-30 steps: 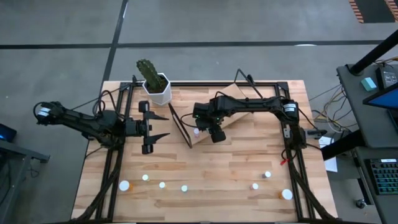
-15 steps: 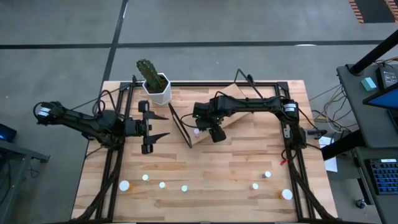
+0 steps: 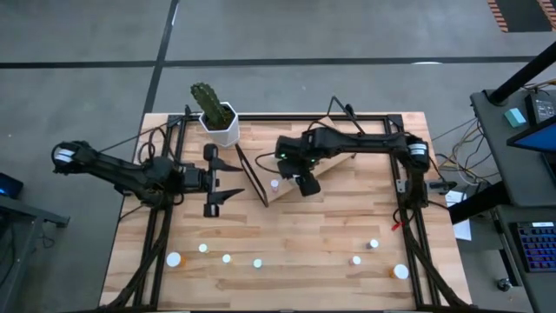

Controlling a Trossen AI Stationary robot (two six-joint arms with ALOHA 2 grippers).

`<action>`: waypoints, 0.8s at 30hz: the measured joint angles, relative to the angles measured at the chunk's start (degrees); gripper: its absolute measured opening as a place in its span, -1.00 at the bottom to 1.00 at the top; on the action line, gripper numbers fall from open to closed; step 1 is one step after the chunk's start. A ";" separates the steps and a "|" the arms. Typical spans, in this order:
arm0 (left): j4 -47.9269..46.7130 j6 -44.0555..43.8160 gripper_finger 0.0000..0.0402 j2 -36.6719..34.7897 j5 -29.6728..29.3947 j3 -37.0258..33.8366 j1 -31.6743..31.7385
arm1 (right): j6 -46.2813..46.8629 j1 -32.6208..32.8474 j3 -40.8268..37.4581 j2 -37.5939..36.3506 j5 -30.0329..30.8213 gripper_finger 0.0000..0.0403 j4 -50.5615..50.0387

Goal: Pick and place medicine bottles onto shelf by color
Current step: Put the blue pill bottle on the shelf

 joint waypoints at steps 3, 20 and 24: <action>1.18 -1.76 0.07 1.88 -0.02 0.00 0.00 | 2.19 0.16 -2.98 -4.55 -3.51 -0.21 0.66; 0.75 3.81 0.07 4.83 -10.62 0.71 1.01 | 11.59 2.15 -39.35 -30.18 -3.28 -0.68 42.19; -5.05 5.91 0.07 3.49 -10.56 0.55 2.34 | 11.04 2.13 -45.34 -32.12 -3.34 -0.80 51.49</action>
